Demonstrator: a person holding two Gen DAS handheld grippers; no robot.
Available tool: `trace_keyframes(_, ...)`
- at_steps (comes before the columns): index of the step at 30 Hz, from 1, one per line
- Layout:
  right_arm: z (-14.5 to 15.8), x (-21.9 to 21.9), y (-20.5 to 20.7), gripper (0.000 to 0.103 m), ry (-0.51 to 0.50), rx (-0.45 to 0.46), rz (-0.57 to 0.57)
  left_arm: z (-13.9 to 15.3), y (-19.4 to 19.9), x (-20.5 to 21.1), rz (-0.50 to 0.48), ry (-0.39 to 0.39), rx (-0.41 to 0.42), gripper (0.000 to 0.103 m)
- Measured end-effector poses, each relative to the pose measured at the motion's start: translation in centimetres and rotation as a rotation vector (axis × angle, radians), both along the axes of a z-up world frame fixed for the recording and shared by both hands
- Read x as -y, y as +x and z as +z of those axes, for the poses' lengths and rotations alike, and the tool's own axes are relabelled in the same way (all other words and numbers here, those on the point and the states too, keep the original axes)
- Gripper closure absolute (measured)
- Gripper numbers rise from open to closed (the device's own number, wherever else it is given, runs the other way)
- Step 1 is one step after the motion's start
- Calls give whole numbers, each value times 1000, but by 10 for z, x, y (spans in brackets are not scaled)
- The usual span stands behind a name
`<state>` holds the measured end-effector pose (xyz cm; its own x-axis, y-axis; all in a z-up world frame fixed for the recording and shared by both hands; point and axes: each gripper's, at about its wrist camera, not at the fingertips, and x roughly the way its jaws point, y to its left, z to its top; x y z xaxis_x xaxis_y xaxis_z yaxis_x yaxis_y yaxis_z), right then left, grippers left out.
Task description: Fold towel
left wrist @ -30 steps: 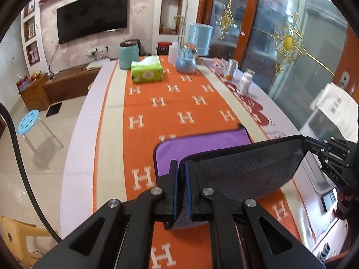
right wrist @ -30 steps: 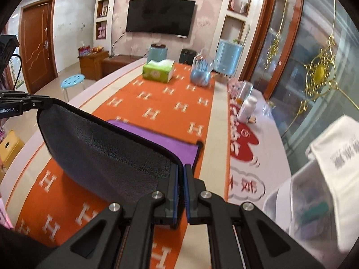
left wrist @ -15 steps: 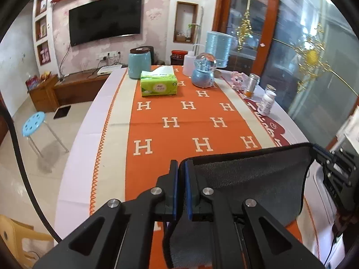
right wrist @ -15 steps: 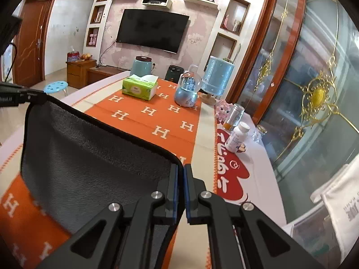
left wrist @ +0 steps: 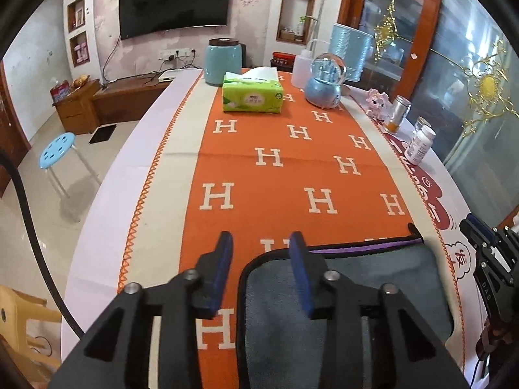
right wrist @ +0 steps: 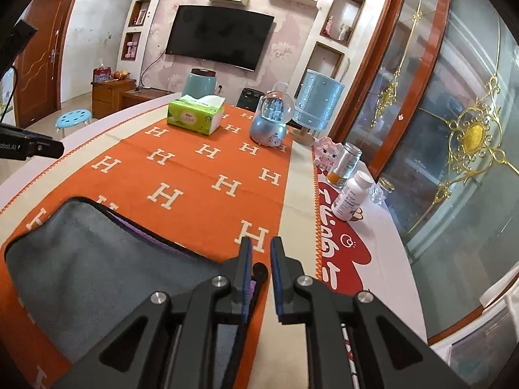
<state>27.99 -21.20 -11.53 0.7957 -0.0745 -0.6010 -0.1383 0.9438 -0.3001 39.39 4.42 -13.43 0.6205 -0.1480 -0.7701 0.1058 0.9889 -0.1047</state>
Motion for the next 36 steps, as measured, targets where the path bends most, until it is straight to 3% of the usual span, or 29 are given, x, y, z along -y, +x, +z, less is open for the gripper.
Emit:
trace_keyframes(3,-1,3,2,82,13,-3,-6,0,0,-2,23,27,-2,53)
trace_keyframes(7,-1,3,3,73,13,-3,-9,7,-5,-9,57,34,9,50)
trace_keyframes(11,3,6,-1,53,16,4,-27,16,-14,-18,94,41,15,44)
trace_keyframes(19,21,6,-19,31,54,11,-51,41,-47,-32,169,86,42,22)
trace_keyframes(24,34,2,-36,4,100,-15,-65,55,-73,-39,155,65,15,12)
trace_keyframes(30,49,-9,-67,0,115,-16,-106,63,-108,-46,149,29,-12,5)
trace_keyframes(36,61,-22,-108,0,136,-26,-127,72,-147,-54,143,16,-20,4)
